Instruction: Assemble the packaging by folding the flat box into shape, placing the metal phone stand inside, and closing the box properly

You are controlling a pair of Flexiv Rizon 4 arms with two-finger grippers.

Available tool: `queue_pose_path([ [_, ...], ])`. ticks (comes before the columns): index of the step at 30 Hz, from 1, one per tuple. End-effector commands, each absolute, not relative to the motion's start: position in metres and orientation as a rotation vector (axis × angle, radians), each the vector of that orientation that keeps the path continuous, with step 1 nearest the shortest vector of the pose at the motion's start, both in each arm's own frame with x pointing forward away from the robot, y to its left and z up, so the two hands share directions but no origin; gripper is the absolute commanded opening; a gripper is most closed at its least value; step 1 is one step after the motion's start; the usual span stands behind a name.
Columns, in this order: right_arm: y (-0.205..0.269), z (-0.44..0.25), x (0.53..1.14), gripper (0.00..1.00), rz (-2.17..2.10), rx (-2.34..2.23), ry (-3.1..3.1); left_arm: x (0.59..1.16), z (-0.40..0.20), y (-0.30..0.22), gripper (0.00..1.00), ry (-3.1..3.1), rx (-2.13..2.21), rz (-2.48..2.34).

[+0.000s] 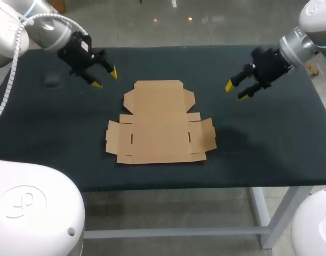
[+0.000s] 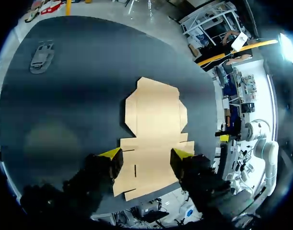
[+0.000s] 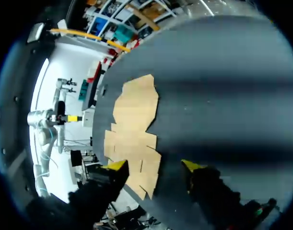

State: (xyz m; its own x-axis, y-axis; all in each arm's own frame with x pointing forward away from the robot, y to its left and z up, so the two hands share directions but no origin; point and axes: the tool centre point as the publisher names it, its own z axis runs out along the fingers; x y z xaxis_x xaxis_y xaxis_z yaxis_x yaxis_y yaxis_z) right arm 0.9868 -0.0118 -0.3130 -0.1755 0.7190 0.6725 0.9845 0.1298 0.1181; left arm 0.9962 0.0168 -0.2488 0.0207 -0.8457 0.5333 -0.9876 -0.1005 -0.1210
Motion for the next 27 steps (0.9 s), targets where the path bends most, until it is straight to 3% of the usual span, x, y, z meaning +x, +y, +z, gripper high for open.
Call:
queue_pose_path([
  [1, -0.011, -0.304, 0.992, 0.0, -0.778, -1.655, -2.002, 0.982, -0.248, 0.03, 0.0, -1.889, 2.028, 0.725],
  [27, 0.013, -0.321, 1.019, 0.0, -0.777, -1.578, -2.052, 0.993, -0.273, 0.045, 0.0, -1.898, 2.057, 0.536],
])
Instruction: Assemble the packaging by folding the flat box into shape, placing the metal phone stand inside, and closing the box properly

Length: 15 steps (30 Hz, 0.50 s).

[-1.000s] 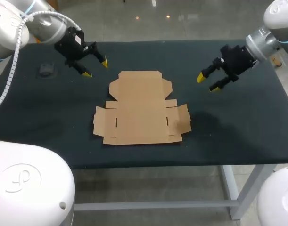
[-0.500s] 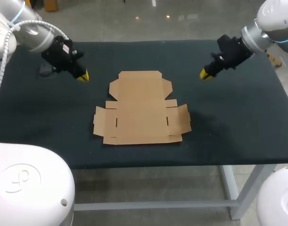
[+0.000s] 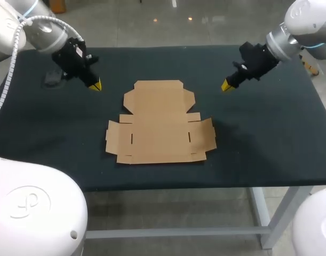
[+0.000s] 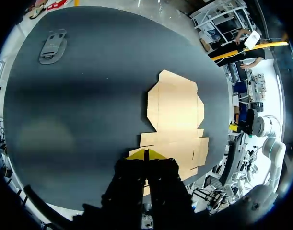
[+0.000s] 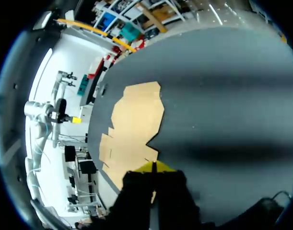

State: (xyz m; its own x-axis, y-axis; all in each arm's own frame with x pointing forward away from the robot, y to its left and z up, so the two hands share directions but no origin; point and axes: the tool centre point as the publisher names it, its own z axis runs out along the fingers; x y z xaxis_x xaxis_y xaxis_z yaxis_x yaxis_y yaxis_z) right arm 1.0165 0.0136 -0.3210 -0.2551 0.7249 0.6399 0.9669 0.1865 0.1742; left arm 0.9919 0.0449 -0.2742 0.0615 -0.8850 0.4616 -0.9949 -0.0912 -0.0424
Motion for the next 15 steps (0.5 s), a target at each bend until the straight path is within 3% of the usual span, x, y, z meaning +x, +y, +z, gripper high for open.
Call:
queue_pose_path([
  [1, 0.013, -0.321, 1.019, 0.0, -0.777, -1.578, -2.052, 0.993, -0.273, 0.045, 0.0, -1.898, 2.057, 0.536],
  [15, 0.033, -0.348, 1.031, 0.0, -0.77, -1.549, -2.048, 0.991, -0.303, 0.044, 0.0, -1.958, 1.96, 0.605],
])
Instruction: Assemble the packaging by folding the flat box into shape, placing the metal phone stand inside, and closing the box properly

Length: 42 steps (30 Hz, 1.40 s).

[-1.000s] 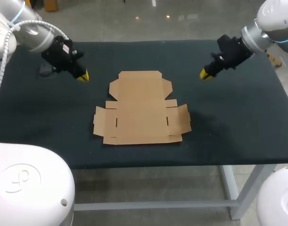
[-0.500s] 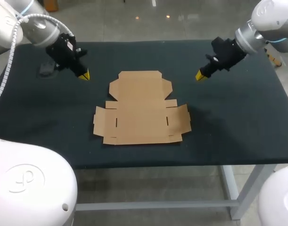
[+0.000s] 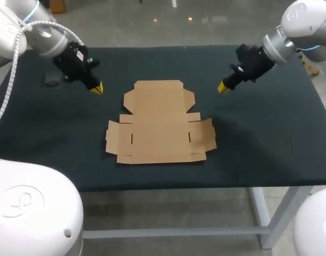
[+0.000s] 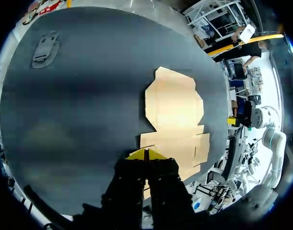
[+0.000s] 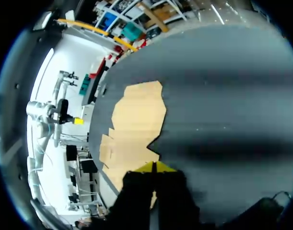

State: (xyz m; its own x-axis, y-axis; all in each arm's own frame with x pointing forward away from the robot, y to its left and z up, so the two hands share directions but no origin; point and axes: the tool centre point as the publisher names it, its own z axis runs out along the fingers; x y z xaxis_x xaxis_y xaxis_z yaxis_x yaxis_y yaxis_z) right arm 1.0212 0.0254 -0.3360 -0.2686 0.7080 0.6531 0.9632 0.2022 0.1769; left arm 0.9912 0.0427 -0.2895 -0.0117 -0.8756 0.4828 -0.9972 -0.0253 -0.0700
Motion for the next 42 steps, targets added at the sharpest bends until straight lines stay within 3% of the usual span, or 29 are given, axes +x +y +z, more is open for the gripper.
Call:
queue_pose_path([
  [1, 0.034, -0.349, 1.03, 0.0, -0.773, -1.544, -2.054, 0.991, -0.307, 0.044, 0.0, -1.97, 1.938, 0.616],
  [19, 0.053, -0.383, 1.024, 0.0, -0.806, -1.489, -2.096, 0.994, -0.363, 0.038, 0.0, -2.0, 1.877, 0.748],
  [42, 0.055, -0.405, 1.005, 0.0, -0.87, -1.593, -2.031, 0.993, -0.38, 0.032, 0.0, -2.01, 1.86, 0.766],
])
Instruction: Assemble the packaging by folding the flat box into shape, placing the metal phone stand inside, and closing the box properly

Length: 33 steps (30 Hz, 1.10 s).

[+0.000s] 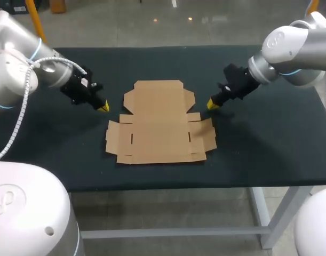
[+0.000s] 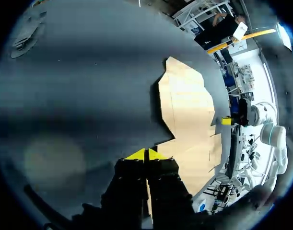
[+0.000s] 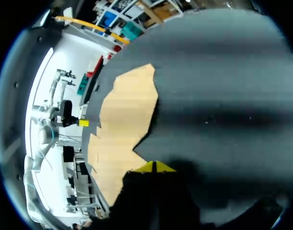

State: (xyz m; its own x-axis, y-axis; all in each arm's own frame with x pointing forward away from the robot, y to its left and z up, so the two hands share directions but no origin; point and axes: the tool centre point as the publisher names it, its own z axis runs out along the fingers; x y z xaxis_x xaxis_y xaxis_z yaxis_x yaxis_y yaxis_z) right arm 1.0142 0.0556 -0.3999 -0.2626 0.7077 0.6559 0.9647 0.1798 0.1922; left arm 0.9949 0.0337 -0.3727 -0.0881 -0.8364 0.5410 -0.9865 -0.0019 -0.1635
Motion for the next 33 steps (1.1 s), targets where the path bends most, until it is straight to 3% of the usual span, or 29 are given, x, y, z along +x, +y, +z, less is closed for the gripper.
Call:
queue_pose_path([
  [1, 0.053, -0.407, 1.003, 0.0, -0.878, -1.595, -2.027, 0.993, -0.382, 0.031, 0.0, -2.009, 1.868, 0.772],
  [33, 0.07, -0.427, 0.995, 0.0, -0.927, -1.573, -2.022, 0.984, -0.402, 0.016, 0.0, -2.08, 1.798, 0.839],
])
